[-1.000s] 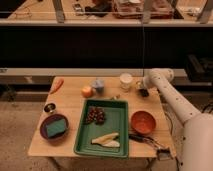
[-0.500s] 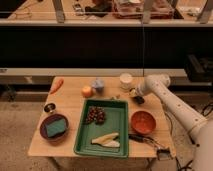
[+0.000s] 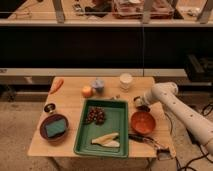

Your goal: Wipe table surface with eraser

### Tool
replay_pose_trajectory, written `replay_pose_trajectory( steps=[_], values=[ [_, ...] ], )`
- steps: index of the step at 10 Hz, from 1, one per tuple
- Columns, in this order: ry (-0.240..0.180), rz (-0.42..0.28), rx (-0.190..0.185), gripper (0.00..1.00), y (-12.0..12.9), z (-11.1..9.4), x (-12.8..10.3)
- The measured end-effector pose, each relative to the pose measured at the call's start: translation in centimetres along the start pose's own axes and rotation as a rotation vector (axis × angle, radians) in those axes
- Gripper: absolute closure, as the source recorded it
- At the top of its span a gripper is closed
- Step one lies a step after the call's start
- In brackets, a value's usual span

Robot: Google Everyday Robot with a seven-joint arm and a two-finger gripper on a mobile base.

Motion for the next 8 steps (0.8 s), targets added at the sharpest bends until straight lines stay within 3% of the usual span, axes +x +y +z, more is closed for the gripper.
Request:
replay_pose_trajectory(
  steps=[2, 4, 8],
  values=[
    [0.0, 0.015, -0.028, 1.0, 2.0, -1.3, -0.9],
    [0.03, 0.04, -0.085, 1.0, 4.4, -2.7, -0.5],
    [0.092, 0.069, -0.141, 1.0, 7.0, -3.6, 3.7]
  ],
)
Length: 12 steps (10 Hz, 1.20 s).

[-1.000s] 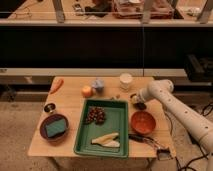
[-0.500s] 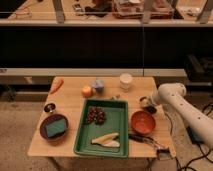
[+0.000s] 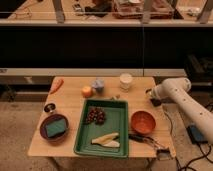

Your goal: Wipe table surface with eraser

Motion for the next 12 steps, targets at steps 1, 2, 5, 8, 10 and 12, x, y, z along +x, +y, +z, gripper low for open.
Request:
replay_pose_trajectory(
  steps=[1, 2, 5, 8, 10, 12],
  values=[
    [0.005, -0.006, 0.002, 1.0, -0.2, 0.2, 0.6],
    [0.012, -0.012, 0.005, 1.0, -0.9, 0.7, 1.5],
    [0.029, 0.003, 0.029, 1.0, -3.6, 2.9, 4.5],
    [0.014, 0.007, 0.087, 1.0, -7.0, 4.8, 4.6],
    [-0.01, -0.049, 0.125, 1.0, -10.0, 5.3, 3.7],
    [-0.039, -0.109, 0.153, 1.0, -12.3, 4.7, 1.5]
  ],
)
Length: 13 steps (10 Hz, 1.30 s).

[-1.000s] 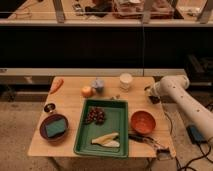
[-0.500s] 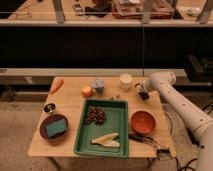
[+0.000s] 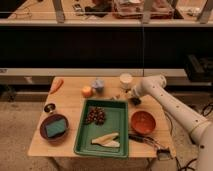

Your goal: Wipe table surface with eraser

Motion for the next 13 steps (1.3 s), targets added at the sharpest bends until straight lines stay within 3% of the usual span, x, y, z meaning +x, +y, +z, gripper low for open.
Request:
replay_pose_trajectory(
  steps=[3, 6, 11, 13],
  values=[
    [-0.043, -0.034, 0.008, 1.0, -0.6, -1.2, -3.5],
    [-0.059, -0.021, -0.02, 1.0, 1.8, -2.7, -5.4],
    [-0.02, 0.085, -0.127, 1.0, 8.4, -6.2, -5.9],
    [-0.002, 0.117, -0.155, 1.0, 9.4, -6.9, -5.6]
  ],
)
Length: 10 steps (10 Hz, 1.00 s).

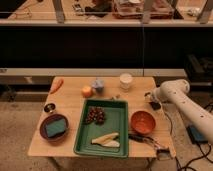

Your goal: Wipe table surface with eraser

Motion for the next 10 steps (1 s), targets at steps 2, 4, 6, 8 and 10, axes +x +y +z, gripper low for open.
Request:
replay_pose_trajectory(
  steps=[2, 4, 6, 8, 10],
  values=[
    [0.022, 0.015, -0.008, 1.0, 0.7, 0.1, 1.5],
    [0.038, 0.012, -0.001, 1.0, 0.7, 1.1, 4.2],
    [0.046, -0.006, 0.026, 1.0, -1.2, 2.4, 6.4],
    [0.041, -0.033, 0.063, 1.0, -4.0, 3.6, 7.4],
    [0.024, -0.061, 0.096, 1.0, -6.0, 4.8, 7.6]
  ],
)
